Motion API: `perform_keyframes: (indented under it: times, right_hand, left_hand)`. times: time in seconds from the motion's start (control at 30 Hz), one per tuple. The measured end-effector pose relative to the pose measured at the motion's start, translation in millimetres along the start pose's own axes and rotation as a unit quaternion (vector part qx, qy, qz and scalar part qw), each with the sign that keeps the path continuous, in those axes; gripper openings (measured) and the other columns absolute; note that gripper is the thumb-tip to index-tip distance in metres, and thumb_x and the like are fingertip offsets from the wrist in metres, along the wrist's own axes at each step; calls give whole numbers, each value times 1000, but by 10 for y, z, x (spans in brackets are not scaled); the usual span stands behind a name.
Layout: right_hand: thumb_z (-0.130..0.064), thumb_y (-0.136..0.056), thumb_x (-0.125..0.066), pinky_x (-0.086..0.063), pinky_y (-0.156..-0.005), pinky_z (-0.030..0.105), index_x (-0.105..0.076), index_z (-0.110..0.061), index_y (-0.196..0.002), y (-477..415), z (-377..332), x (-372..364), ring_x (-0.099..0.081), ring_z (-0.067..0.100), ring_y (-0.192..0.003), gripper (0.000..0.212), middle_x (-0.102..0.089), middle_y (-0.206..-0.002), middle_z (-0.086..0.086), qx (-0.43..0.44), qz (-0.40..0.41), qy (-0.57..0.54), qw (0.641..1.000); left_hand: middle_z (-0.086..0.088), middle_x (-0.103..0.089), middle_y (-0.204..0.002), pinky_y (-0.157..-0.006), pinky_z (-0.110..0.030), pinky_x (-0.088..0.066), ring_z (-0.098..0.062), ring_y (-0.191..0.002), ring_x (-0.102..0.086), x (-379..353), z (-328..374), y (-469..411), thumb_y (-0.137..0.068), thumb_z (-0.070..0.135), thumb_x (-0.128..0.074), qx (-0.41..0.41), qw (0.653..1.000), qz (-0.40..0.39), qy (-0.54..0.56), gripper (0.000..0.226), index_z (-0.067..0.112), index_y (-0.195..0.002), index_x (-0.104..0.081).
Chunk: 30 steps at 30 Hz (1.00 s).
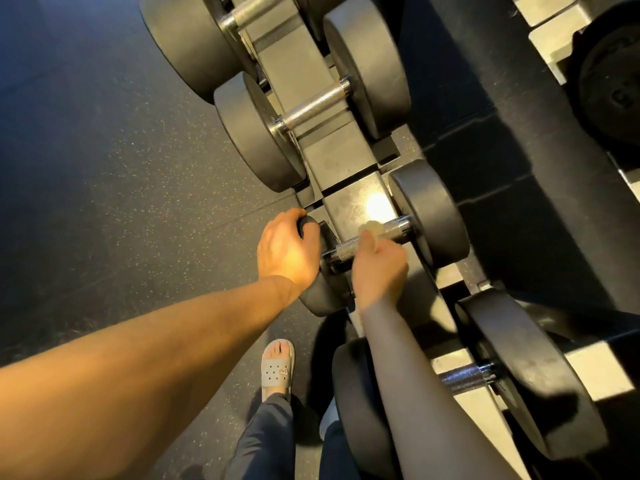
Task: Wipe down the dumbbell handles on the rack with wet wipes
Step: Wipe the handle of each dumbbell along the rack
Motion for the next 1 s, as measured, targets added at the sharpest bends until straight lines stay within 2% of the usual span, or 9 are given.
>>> perform_keyframes:
  times: [0.13, 0.17, 0.33, 0.5, 0.6, 0.7, 0.8, 0.87, 1.0]
  right_hand:
    - [-36, -94, -64, -50, -65, 30, -72, -11, -99, 59, 265, -322, -68, 16, -78, 26, -72, -82, 0, -97, -203, 47, 973]
    - [-34, -94, -65, -51, -66, 30, -72, -11, -100, 11, 253, -285, -68, 16, -79, 25, -72, -82, 0, -100, -196, 30, 975]
    - [-38, -105, -52, -55, -69, 30, -70, -13, -84, -114, -10, 166, -68, 13, -77, 37, -69, -78, 1, 9, 30, -35, 999]
    - [-46, -101, -53, -45, -61, 27, -72, -14, -88, 92, 188, -181, -66, 15, -77, 39, -70, -80, 0, -59, -106, 116, 986]
    - [-35, -99, -59, -41, -59, 26, -74, -10, -88, 158, 160, -232, -65, 15, -75, 31, -71, -77, -1, -80, -142, 92, 982]
    - [-22, -99, -58, -32, -47, 18, -58, -13, -59, 220, 47, -187, -51, 6, -52, 42, -52, -50, -12, -37, -94, 54, 993]
    - [-26, -103, -54, -45, -60, 17, -66, -13, -73, 210, -13, -141, -59, 14, -68, 34, -66, -70, -3, -38, -30, 19, 999]
    - [-30, -106, -48, -52, -71, 30, -72, -6, -96, 197, -72, -154, -64, 23, -80, 35, -72, -92, 12, -88, -15, -57, 994]
    - [-31, -110, -34, -42, -47, 28, -66, -8, -89, 255, -212, -125, -58, 22, -55, 45, -67, -74, 15, -163, -45, -161, 972]
  left_hand:
    - [-6, -65, -123, -91, -32, -39, -25, -115, -57, -11, -14, -10, -102, 25, -43, -9, 1000, -7, -4, 33, 15, -126, -63]
    - [-6, -65, -121, -92, -34, -40, -25, -114, -57, -12, -20, -11, -101, 25, -43, -11, 1000, -9, -5, 32, 16, -125, -63]
    - [-5, -65, -120, -98, -41, -47, -25, -113, -57, -22, -15, -32, -95, 36, -35, -22, 1000, -14, -6, 44, 17, -124, -63]
    - [-6, -65, -115, -97, -51, -50, -26, -110, -57, -43, -38, -65, -97, 32, -37, -39, 999, -33, -11, 39, 16, -123, -61]
    - [-8, -62, -118, -100, -47, -46, -27, -112, -55, -60, -13, -120, -96, 33, -33, -87, 992, -70, -57, 43, 15, -125, -61]
    - [-7, -58, -122, -97, -40, -41, -26, -114, -54, -70, 113, -204, -94, 38, -29, -249, 943, -158, -154, 53, 16, -132, -59]
    - [-5, -56, -131, -99, -41, -44, -24, -117, -54, -59, 332, -291, -98, 40, -44, -421, 855, -249, -169, 54, 17, -147, -47]
    - [0, -54, -129, -92, -36, -50, -20, -112, -56, -138, 466, -310, -99, 40, -49, -458, 813, -325, -157, 51, 24, -147, -45]
    - [4, -58, -108, -80, -32, -51, -16, -95, -60, -360, 684, -370, -98, 24, -56, -462, 790, -379, -134, 31, 28, -128, -65]
Point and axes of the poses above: each hand's wrist, its own y-axis away from the middle knuckle, its own x-axis out of the back of the hand, z = x × y, the point moved 6 cm from there along -y, towards the middle knuckle
